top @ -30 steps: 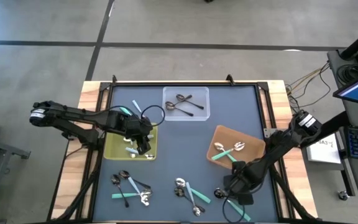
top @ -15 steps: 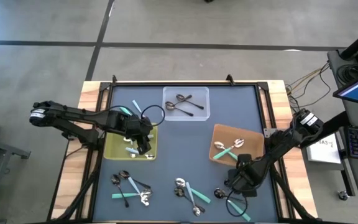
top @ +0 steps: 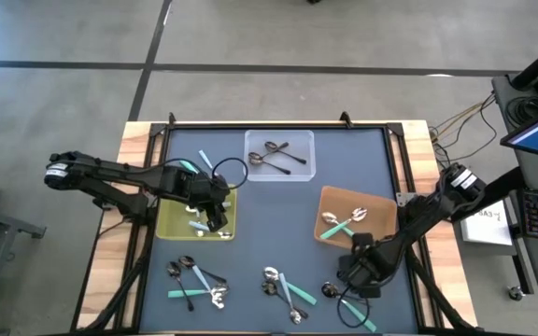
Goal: Sort silverware by color (type)
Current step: Put the black spoon into the transparent bin
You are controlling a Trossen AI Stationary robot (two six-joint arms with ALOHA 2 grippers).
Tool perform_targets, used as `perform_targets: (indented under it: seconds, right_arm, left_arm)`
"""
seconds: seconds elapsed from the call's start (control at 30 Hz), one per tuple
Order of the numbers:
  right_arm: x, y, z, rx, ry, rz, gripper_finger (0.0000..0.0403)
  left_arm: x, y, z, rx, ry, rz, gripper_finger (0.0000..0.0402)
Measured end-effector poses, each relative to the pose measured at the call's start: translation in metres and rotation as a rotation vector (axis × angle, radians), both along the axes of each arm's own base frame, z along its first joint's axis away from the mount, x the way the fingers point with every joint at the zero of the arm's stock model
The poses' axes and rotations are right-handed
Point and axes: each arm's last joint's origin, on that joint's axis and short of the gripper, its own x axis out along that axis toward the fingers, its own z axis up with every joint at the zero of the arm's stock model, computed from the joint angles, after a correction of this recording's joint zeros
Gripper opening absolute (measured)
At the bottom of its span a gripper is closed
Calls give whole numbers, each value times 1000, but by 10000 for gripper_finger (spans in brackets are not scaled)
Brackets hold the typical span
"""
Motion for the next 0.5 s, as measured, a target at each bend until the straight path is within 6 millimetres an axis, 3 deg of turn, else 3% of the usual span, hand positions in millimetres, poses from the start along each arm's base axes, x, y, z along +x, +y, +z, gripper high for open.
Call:
perform_targets:
  seconds: [0.33, 0.5]
  right_arm:
    - [1, 0, -18, 19, -16, -14, 97]
    - [0, 0, -18, 47, 14, -5, 62]
  left_arm:
    - [1, 0, 0, 0, -7, 0, 130]
    - [1, 0, -1, 0, -9, 1, 130]
